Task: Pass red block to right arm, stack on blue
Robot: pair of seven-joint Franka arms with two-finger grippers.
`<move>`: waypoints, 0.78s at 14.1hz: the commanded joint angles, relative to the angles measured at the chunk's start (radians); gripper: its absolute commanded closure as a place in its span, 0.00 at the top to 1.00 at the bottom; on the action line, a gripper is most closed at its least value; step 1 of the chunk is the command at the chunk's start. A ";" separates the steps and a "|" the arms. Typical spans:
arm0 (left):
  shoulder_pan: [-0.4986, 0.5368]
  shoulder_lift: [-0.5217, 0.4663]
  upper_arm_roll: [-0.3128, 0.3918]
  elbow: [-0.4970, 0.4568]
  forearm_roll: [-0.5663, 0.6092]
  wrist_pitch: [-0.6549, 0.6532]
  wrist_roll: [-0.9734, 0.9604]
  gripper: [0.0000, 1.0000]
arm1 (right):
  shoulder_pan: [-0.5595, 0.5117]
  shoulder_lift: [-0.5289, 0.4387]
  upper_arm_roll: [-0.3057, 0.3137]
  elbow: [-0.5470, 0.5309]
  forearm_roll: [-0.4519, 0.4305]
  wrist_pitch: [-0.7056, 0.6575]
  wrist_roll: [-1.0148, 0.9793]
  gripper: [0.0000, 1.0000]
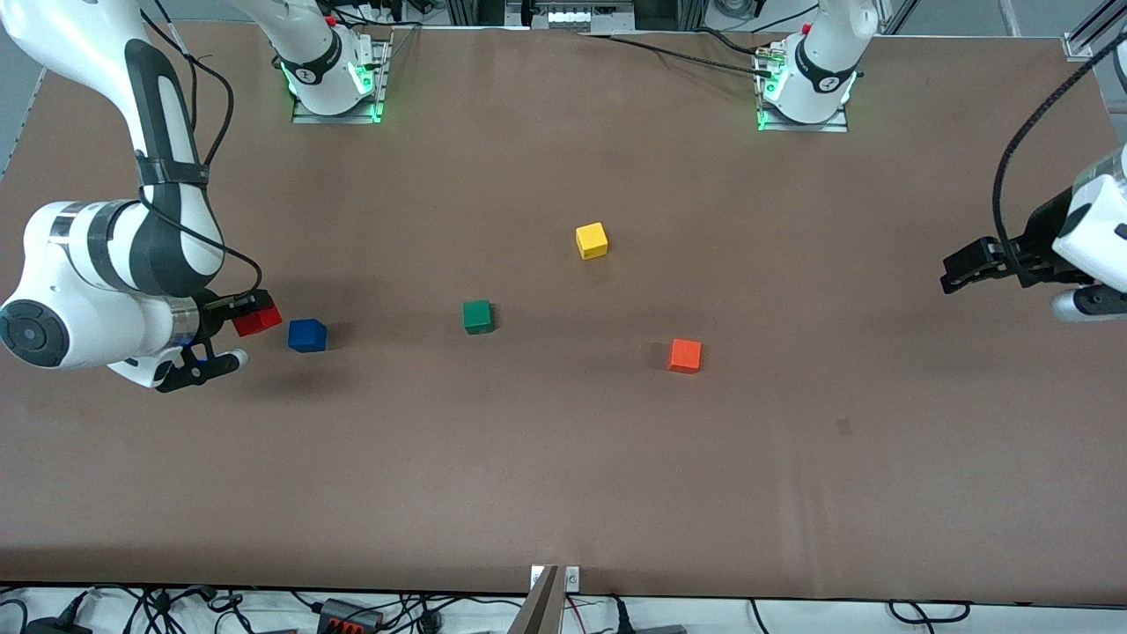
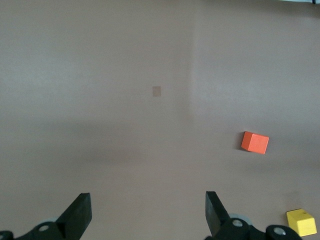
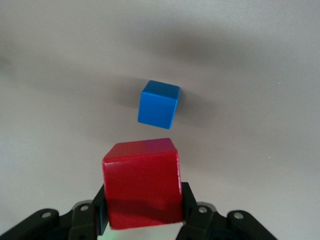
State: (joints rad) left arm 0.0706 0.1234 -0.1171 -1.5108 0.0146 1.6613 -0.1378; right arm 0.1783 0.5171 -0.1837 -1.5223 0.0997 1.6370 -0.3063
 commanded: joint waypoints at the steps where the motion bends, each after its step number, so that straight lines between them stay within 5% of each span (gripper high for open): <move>1: -0.043 -0.204 0.030 -0.235 -0.015 0.051 0.021 1.00 | 0.033 -0.012 0.006 -0.029 -0.052 0.030 0.108 0.02; 11: -0.060 -0.186 0.017 -0.201 -0.015 0.006 0.021 1.00 | 0.069 -0.028 0.004 -0.167 -0.057 0.185 0.170 0.02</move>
State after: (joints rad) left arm 0.0135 -0.0607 -0.1034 -1.7230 0.0143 1.6767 -0.1351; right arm 0.2245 0.5188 -0.1797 -1.6464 0.0650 1.8009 -0.1622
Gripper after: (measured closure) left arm 0.000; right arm 0.427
